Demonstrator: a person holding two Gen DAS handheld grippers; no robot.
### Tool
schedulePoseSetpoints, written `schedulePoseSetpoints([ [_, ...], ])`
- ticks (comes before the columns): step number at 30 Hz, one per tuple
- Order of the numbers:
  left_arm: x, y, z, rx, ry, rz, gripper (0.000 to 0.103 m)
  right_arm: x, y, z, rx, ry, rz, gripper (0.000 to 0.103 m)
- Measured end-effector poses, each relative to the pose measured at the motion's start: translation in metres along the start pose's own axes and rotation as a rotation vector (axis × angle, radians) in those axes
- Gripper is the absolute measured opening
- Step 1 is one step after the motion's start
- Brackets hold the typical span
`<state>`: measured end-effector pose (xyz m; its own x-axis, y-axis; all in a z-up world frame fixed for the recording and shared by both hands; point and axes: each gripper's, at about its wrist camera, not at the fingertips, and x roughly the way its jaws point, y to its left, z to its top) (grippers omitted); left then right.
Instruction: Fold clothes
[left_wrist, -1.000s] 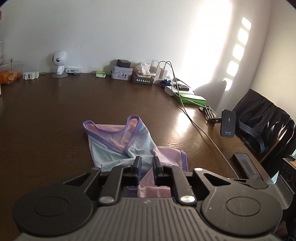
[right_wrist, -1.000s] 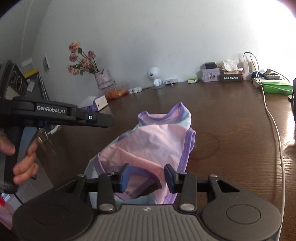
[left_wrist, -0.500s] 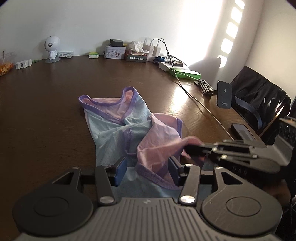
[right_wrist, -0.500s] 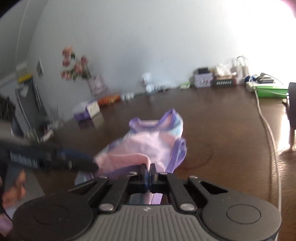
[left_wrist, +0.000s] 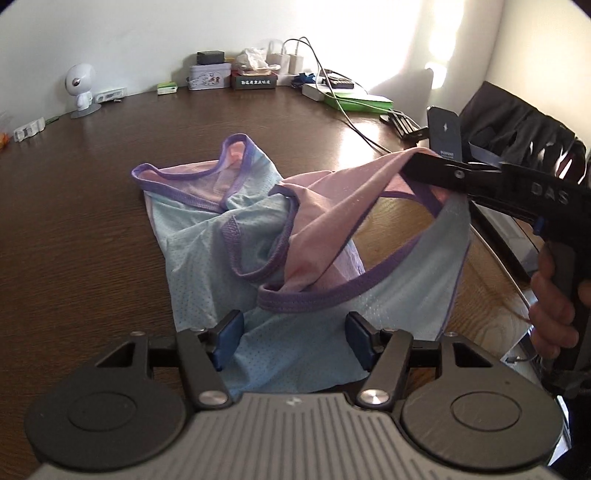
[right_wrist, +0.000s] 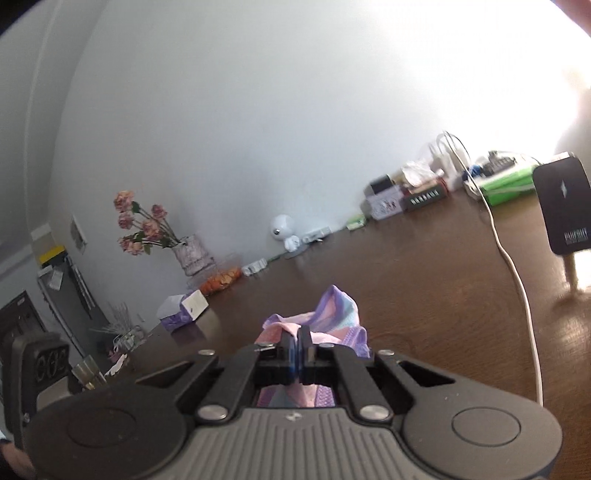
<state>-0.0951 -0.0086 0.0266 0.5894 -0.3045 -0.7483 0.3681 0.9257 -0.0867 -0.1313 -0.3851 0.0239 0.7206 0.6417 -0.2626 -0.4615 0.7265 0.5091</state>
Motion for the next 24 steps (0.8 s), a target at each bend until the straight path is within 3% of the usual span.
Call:
schedulePoseSetpoints([
  [2,-0.001,0.002,0.000,-0.007,0.000,0.026,0.057,0.002,-0.002,-0.002,0.002,0.011,-0.015,0.001],
  [4,-0.003,0.005,0.001,-0.028,0.004,0.060,0.022,0.004,-0.004,-0.004,0.005,0.022,-0.030,0.001],
  [6,-0.009,0.014,0.004,-0.086,-0.012,0.068,0.012,0.006,-0.005,-0.005,0.007,0.034,-0.046,0.001],
  [10,-0.021,0.020,0.009,-0.133,-0.057,0.096,0.004,0.010,-0.009,-0.009,0.012,0.056,-0.076,0.001],
  [15,-0.034,0.023,0.013,-0.165,-0.111,0.088,0.004,0.012,-0.012,-0.012,0.020,0.079,-0.107,0.001],
  [20,-0.039,0.022,0.005,-0.140,-0.106,0.072,0.004,-0.003,-0.008,-0.007,0.044,0.054,-0.067,0.001],
  [23,-0.032,0.016,0.010,-0.102,-0.107,0.025,0.020,-0.010,0.003,-0.003,0.022,0.039,-0.048,0.001],
  [24,-0.028,0.014,0.014,-0.088,-0.106,0.012,0.042,-0.013,0.007,-0.002,0.012,0.032,-0.046,0.001],
])
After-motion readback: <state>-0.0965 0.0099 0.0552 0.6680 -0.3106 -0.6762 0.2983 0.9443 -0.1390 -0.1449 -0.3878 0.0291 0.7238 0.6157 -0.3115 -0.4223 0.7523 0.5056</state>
